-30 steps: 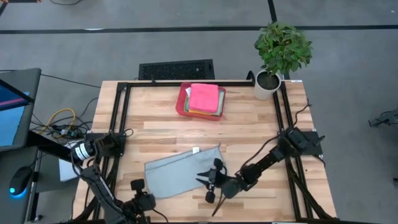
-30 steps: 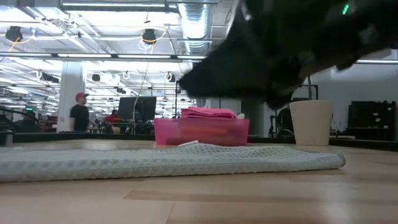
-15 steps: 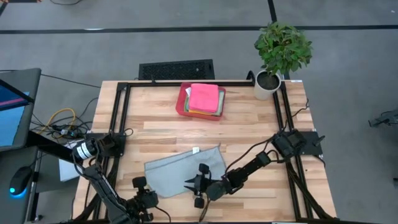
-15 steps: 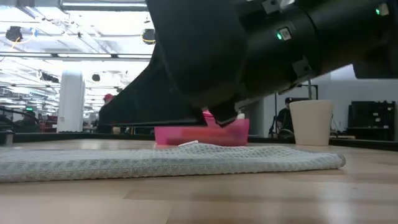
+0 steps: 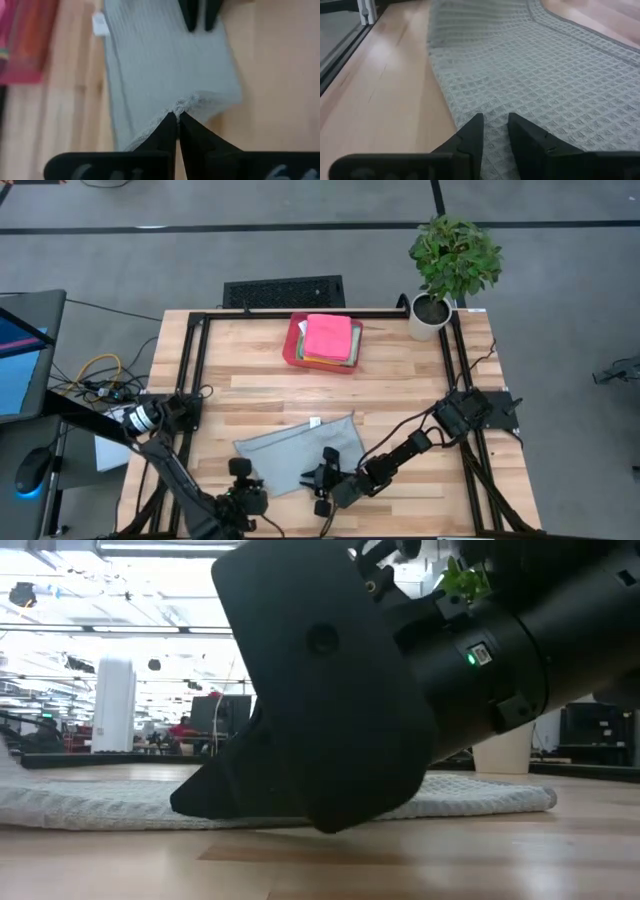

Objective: Fold microfiber towels
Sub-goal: Fold the gray microfiber cloth

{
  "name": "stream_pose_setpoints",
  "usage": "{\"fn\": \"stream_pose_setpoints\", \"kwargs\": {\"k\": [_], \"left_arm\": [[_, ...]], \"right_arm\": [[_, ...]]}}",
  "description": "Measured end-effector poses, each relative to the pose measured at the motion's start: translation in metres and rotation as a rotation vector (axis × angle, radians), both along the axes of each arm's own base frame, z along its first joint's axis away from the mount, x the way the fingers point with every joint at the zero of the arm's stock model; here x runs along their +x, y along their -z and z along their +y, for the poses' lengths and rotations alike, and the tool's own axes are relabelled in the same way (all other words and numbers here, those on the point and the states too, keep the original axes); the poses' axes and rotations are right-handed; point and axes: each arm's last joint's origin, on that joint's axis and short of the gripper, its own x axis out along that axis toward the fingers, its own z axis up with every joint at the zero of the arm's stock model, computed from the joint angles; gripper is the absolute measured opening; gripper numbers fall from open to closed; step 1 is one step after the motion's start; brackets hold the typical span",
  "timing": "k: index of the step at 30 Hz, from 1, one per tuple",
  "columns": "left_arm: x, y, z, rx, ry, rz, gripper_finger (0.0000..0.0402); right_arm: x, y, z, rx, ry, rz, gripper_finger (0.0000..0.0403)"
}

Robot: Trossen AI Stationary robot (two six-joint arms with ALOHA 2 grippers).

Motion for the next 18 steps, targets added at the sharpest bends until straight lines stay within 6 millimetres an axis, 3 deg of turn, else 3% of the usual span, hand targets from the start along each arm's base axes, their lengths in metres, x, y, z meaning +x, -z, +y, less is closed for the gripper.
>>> {"fn": "stream_pose_setpoints", "kwargs": {"k": [12,18], "left_arm": [[0.068,-0.012,0.024,-0.015,0.197,0.011,0.0],[0.086,-0.014,0.028,-0.07,0.248,-0.017,0.0]], "right_arm": [[0.001,0.0,-0.001,0.001,-0.004,-0.012,0.0118],[0.001,0.0,-0.001,0.0,-0.004,-0.009,0.0118]]}}
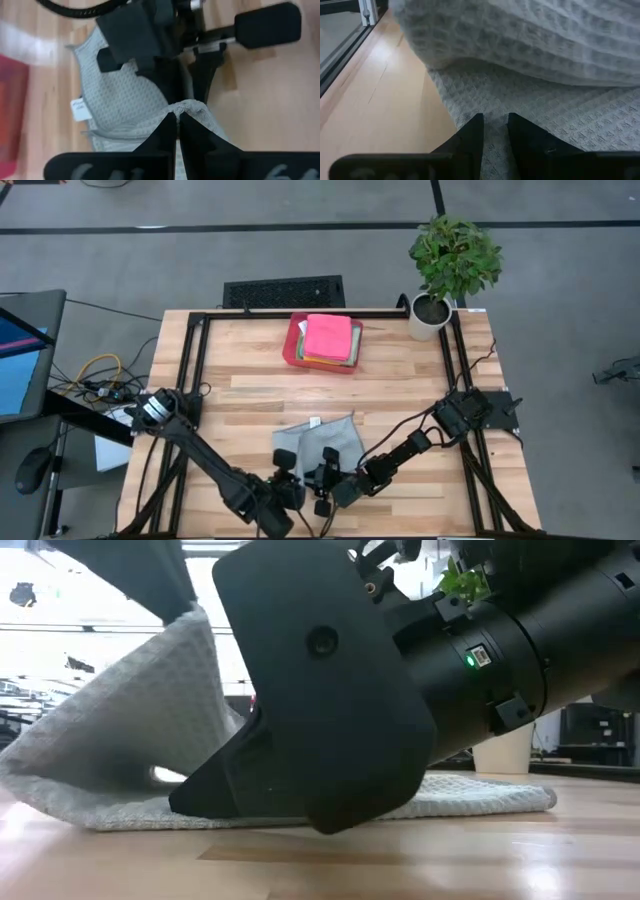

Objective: Fold microfiber towels
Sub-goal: Fold the gray microfiber cloth

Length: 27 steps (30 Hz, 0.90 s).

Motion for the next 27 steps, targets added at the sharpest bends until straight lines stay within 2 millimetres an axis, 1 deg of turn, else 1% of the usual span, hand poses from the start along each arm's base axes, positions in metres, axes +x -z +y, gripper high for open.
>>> {"fn": "stream_pose_setpoints", "kwargs": {"k": [4,8,13,16,20,23,27], "left_arm": [[0.005,0.0,0.004,-0.013,-0.006,-0.002,0.0],[0.008,0.005,0.007,-0.024,-0.019,-0.01,0.0],[0.009,0.021,0.01,-0.073,-0.017,-0.006,0.0],[0.009,0.027,0.015,-0.082,-0.053,-0.005,0.0005],[0.01,0.029,0.021,-0.063,-0.126,-0.028,0.0034],[0.013,0.029,0.024,-0.066,-0.127,-0.028,0.0061],[0.017,0.028,0.022,-0.098,-0.103,-0.056,0.0089]], "right_arm": [[0.0,0.0,0.0,0.0,0.0,0.0,0.0118],[0.0,0.0,0.0,-0.001,0.0,0.001,0.0118],[0.0,0.0,0.0,0.001,-0.001,-0.001,0.0118],[0.0,0.0,0.0,0.001,0.0,-0.001,0.0118],[0.0,0.001,0.0,0.003,-0.002,-0.002,0.0118],[0.0,0.0,0.0,0.004,-0.002,-0.004,0.0118],[0.0,0.0,0.0,0.009,0.0,-0.006,0.0118]]}}
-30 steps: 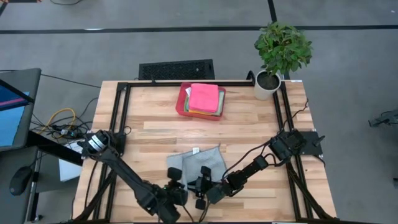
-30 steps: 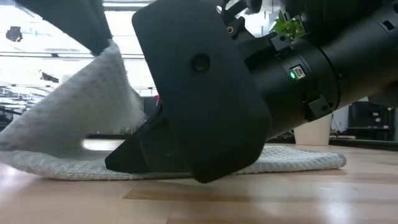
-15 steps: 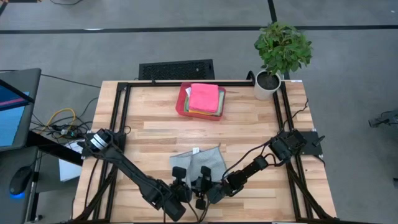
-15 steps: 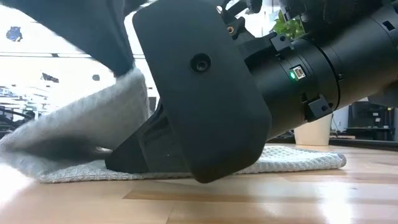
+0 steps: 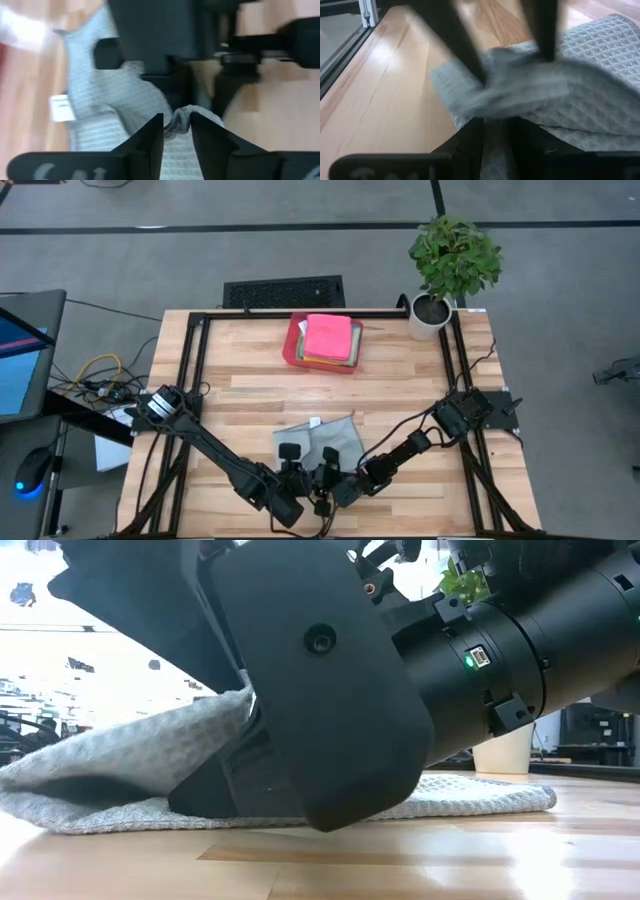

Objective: Fold microfiber towels
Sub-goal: Fold the gray microfiber cloth

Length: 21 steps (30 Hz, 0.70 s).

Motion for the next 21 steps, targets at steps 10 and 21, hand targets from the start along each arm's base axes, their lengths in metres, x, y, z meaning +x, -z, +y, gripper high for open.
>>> {"fn": "stream_pose_setpoints", "kwargs": {"k": [10,21], "left_arm": [[-0.0053,0.0004,-0.0062,-0.033,-0.023,-0.003,0.0128],[-0.0033,0.0,-0.0042,-0.095,-0.056,0.008,0.022]], "right_arm": [[0.001,-0.0004,-0.0009,0.008,0.003,-0.007,0.0118],[0.0015,-0.0007,-0.0008,0.017,0.003,-0.021,0.0118]]}}
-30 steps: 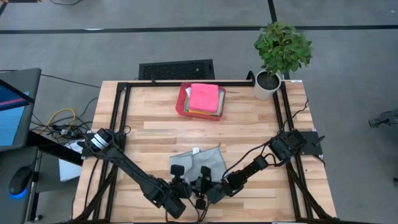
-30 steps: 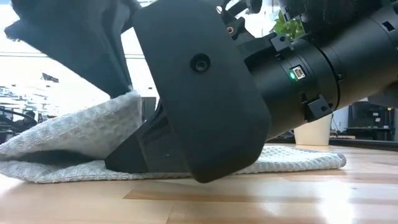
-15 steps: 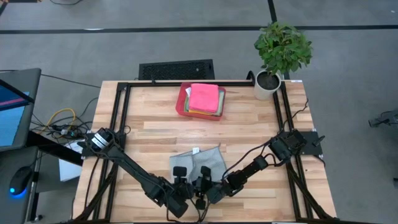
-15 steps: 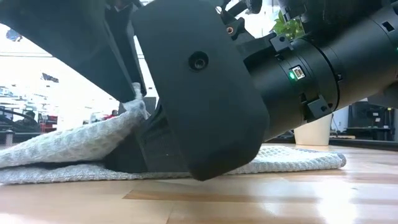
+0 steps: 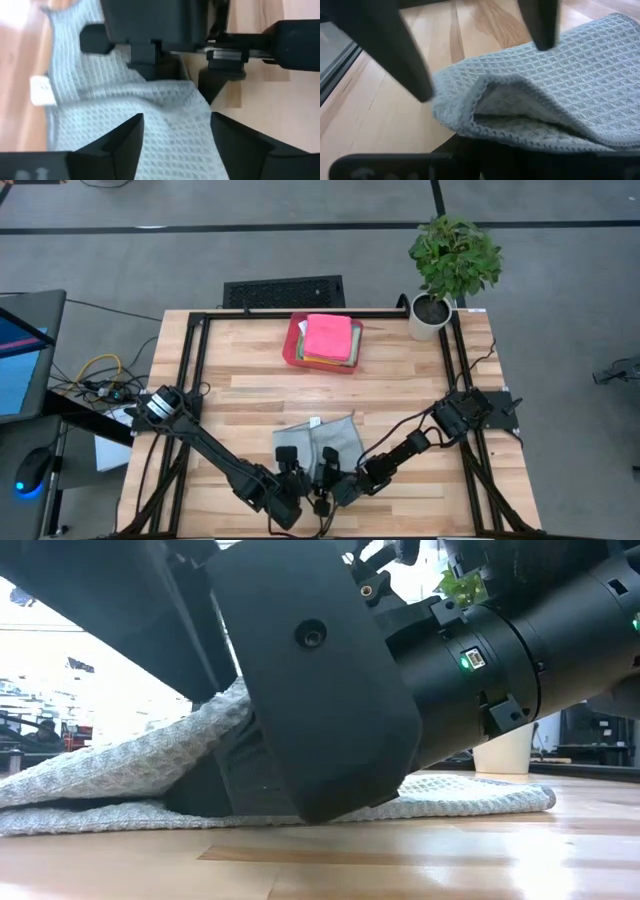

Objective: Fold microfiber towels
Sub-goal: Fold the gray microfiber cloth

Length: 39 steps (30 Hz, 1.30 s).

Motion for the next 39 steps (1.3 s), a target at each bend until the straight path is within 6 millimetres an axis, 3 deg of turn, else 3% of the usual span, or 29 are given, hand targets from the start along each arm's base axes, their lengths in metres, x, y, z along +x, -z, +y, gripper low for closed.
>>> {"fn": "stream_pose_setpoints", "kwargs": {"k": [5,10,16,26,39], "left_arm": [[-0.014,-0.003,-0.017,-0.069,-0.036,-0.005,0.0237],[-0.032,-0.004,-0.035,-0.019,-0.082,-0.114,0.0219],[-0.041,-0.005,-0.044,-0.022,-0.12,-0.169,0.0196],[-0.045,0.009,-0.04,-0.023,-0.125,-0.145,0.0177],[-0.044,0.026,-0.026,0.048,-0.148,-0.17,0.0168]], "right_arm": [[0.0,0.0,0.0,0.0,0.0,-0.002,0.0118],[0.001,-0.002,-0.002,-0.002,0.004,-0.002,0.0118],[0.001,-0.012,-0.004,-0.053,0.031,0.001,0.0118],[0.005,-0.007,-0.021,-0.086,0.093,0.077,0.0118],[0.002,-0.016,-0.024,-0.158,0.113,0.104,0.0118]]}}
